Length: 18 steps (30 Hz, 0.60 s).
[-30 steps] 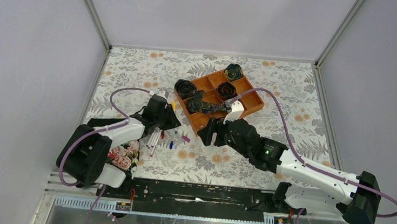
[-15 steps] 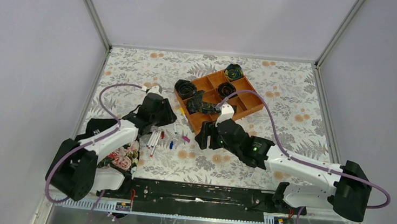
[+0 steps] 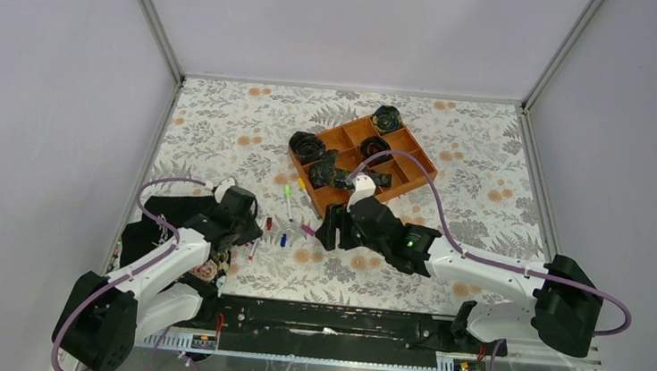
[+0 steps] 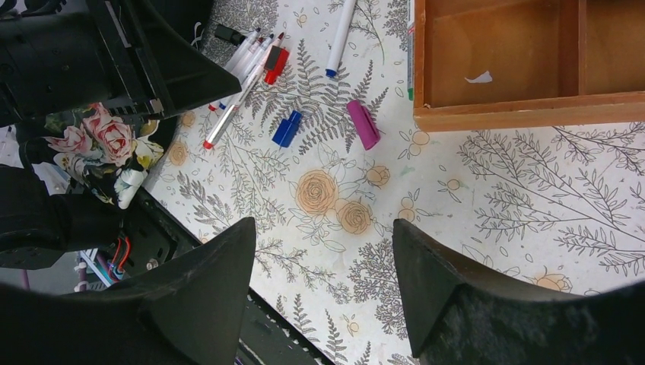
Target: Insert the pens into the pen caps
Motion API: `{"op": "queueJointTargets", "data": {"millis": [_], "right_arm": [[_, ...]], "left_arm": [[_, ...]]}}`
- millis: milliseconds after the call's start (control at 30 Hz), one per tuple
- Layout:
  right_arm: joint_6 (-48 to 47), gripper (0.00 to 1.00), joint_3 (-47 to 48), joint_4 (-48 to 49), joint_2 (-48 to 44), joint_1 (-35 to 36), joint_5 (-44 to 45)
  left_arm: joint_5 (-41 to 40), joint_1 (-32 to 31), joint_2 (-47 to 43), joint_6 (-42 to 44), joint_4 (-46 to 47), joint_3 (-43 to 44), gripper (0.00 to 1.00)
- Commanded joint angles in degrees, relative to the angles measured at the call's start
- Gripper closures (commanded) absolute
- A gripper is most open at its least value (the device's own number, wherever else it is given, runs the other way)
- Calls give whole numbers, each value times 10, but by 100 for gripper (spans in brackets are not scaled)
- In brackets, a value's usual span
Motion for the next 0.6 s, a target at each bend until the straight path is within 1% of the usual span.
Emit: {"op": "queueJointTargets", "data": {"millis": [0,200,367,567], "right_arm": [[2,29,21,34,1,-3,-9],[7,29,15,34,-2,-3,-5],[12,29,10,36,-2,-3,-2],[15,30,8,38,-4,-3,-3]], "left_arm": [[-30,-2,-10,-17,-22,0,79],[-24,-10,-2,-12,-21,2,85],[-27,-26,-8,-6,-21,3,86],[-43,-35,9,-14,-25,8,86]]}}
